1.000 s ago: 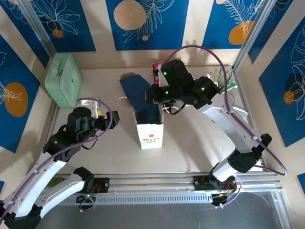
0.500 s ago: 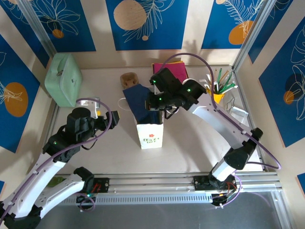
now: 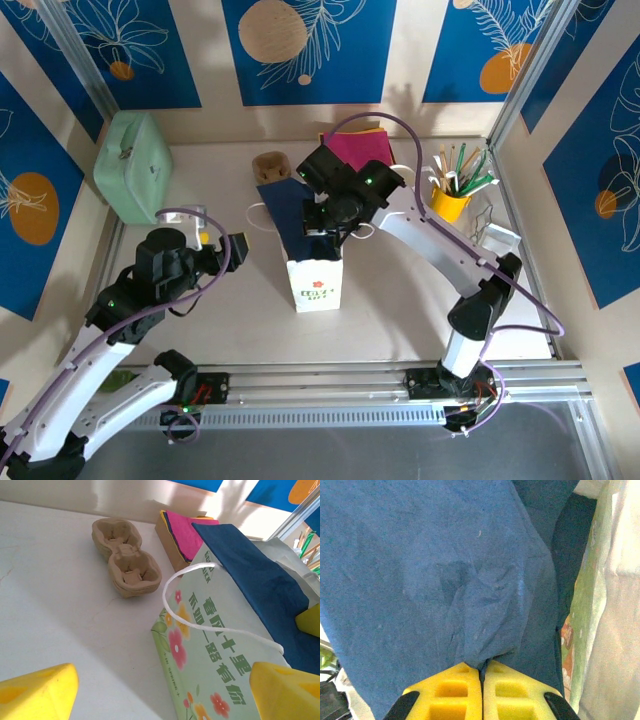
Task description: Pack the takeout coffee
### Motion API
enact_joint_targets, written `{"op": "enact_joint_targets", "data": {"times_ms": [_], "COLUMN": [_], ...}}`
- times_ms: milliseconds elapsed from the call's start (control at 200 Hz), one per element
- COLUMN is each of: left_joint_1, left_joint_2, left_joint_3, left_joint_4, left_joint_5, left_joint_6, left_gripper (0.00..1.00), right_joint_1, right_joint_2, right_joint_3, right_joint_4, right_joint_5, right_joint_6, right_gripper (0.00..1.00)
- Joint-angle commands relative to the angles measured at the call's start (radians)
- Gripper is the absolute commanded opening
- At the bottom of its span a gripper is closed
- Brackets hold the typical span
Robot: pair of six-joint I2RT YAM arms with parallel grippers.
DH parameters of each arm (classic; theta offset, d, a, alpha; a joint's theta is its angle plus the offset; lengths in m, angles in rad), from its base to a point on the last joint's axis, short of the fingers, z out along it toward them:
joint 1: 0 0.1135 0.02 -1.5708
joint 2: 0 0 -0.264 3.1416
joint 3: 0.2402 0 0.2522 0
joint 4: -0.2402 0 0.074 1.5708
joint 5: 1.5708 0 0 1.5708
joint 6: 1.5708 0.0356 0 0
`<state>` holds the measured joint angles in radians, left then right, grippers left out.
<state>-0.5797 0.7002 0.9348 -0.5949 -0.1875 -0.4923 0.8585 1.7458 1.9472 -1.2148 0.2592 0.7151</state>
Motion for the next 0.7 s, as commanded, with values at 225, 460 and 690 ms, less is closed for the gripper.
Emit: {"op": "enact_joint_targets", "data": {"times_ms": [225, 460, 690], "left_joint_1": [0.01, 0.009, 0.009], "left_joint_2": [-0.016, -0.023, -0.024], "left_joint_3": [-0.02, -0.031, -0.042], "left_joint_4": [-0.011, -0.011, -0.005], "left_joint_5": [-0.014, -0.021, -0.026], "left_joint_6": [0.005, 0.004, 0.006], "left_gripper": [0.88, 0.89, 0.89], "right_joint_1": [0.013, 0.013, 0.02], "right_joint_2": [0.082, 0.113, 0.126], "right_joint_3": [0.048, 0.044, 0.024], "right_joint_4": [-0.109, -0.118, -0.118], "right_joint_5": [0.037, 0.043, 0.063], "right_joint_6": [0.017, 0.023, 0.04], "right_gripper": [0.0, 0.0, 0.0]}}
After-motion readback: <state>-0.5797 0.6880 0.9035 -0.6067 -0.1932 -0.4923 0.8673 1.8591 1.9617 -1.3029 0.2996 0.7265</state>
